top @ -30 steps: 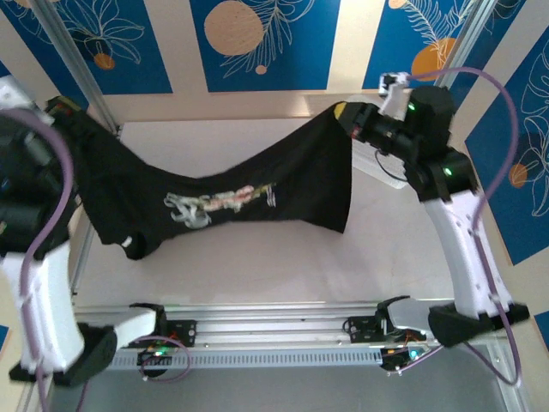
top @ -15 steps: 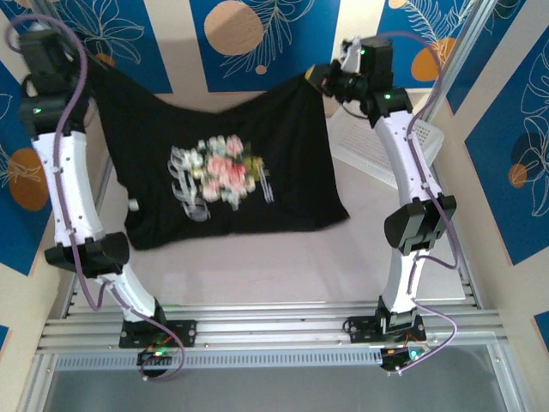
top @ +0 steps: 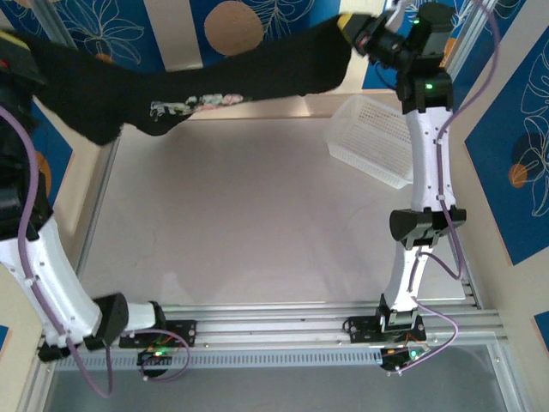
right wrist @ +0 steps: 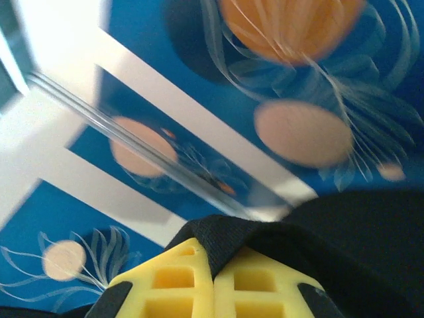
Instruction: Fold and stack the t-shirts
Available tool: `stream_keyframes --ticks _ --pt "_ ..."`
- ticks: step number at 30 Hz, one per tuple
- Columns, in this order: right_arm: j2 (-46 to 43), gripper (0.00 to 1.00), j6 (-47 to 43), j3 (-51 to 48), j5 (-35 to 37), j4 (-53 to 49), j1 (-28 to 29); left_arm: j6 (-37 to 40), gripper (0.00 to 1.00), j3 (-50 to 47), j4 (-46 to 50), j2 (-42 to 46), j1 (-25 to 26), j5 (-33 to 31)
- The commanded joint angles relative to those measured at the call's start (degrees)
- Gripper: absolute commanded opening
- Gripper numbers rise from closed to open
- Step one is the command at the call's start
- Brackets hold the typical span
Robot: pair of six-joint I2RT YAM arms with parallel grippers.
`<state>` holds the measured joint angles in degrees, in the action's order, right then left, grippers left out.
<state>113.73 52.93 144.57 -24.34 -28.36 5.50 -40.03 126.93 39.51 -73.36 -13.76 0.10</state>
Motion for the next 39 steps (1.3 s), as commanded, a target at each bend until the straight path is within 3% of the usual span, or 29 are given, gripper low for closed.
stream_keyframes --ticks 1,7,10,13,18,28,33,39 --pt "-4.61 0.0 -6.64 -16.41 0.85 -9.35 2.17 -1.05 0.0 -20.23 5.39 7.84 -0.58 -0.37" --pt "-13.63 0.0 -5.74 -54.64 9.66 -4.56 5.45 -5.57 0.0 -59.75 10.9 24.75 1.0 6.21" --pt "-12.26 0.0 -5.96 -63.28 11.64 -3.27 6.41 -8.57 0.0 -76.17 11.35 30.25 1.5 11.93" --pt "-9.28 0.0 -7.89 -65.96 14.13 -5.22 7.32 -11.02 0.0 -87.14 12.31 34.02 1.81 15.68" --pt "-7.94 0.0 -8.99 -67.88 20.32 -12.5 8.48 -11.76 0.0 -89.99 18.95 39.15 1.8 15.15" --pt "-19.99 0.0 -5.92 -78.16 32.44 -23.42 11.73 -14.23 0.0 -85.28 26.61 41.2 1.79 11.14" --pt "-26.34 0.0 -6.24 -85.9 34.65 -23.94 10.23 -17.43 0.0 -80.72 35.06 42.72 1.8 5.73" --pt "-25.12 0.0 -7.38 -88.4 33.62 -22.15 8.83 -23.98 0.0 -78.8 40.17 49.47 1.8 3.2"
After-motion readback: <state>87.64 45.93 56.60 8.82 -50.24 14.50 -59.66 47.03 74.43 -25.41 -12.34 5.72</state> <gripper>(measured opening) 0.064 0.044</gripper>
